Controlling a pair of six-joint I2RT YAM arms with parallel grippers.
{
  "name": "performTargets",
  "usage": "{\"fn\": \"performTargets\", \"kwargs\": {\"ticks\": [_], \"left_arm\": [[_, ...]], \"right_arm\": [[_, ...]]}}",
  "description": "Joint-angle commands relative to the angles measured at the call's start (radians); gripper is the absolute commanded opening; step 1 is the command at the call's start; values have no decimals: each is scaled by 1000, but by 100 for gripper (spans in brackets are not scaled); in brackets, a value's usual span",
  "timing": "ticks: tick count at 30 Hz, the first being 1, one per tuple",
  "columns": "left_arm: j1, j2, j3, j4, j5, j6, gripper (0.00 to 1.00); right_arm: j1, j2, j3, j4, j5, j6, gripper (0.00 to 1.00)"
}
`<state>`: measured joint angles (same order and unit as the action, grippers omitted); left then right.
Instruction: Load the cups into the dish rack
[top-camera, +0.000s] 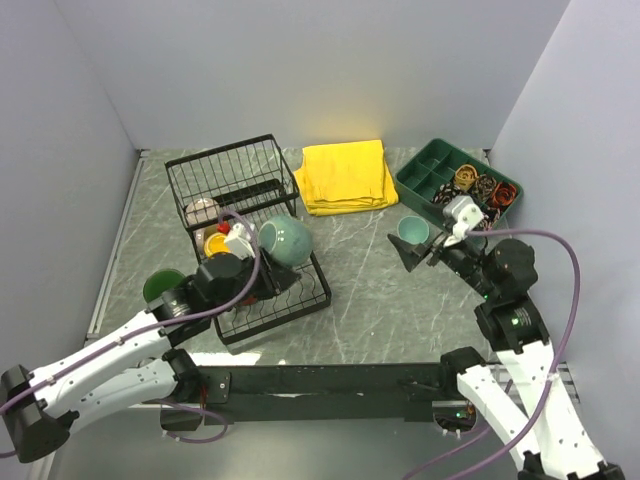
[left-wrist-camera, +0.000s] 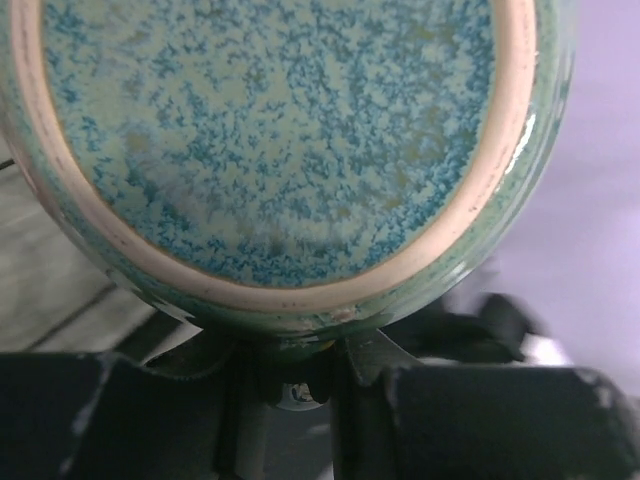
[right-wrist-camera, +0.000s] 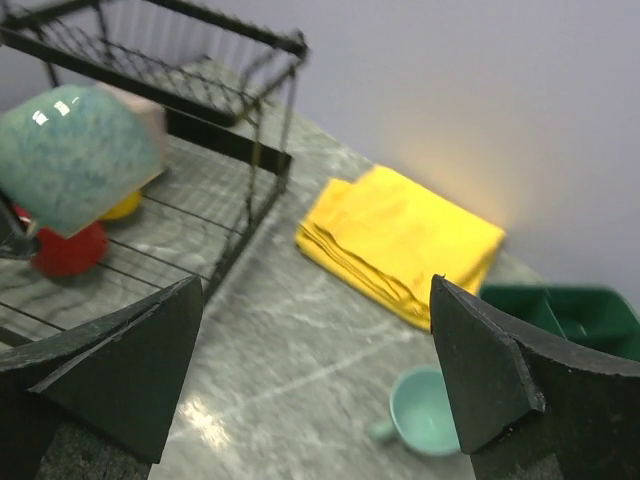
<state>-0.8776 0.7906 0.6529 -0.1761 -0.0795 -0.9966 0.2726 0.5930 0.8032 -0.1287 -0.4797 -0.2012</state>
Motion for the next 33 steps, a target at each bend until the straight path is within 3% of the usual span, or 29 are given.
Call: {"fn": "performTargets", "kwargs": {"ticks": [1, 7, 13, 23, 33], "left_arm": [[-6, 12, -12, -11, -166, 121, 1], [-18, 100, -7, 15, -287, 144, 1], [-21, 284, 45, 38, -370, 153, 1], [-9, 538, 188, 17, -492, 128, 1], [92, 668, 241, 21, -480, 87, 1]], "right_arm": [[-41, -84, -79, 6, 88, -20, 100], [-93, -157, -208, 43, 75, 35, 100], [-139, -220, -326, 92, 46, 78, 100], [-226, -263, -412, 185, -8, 175, 100], [-296, -277, -420, 202, -22, 174, 100]]}}
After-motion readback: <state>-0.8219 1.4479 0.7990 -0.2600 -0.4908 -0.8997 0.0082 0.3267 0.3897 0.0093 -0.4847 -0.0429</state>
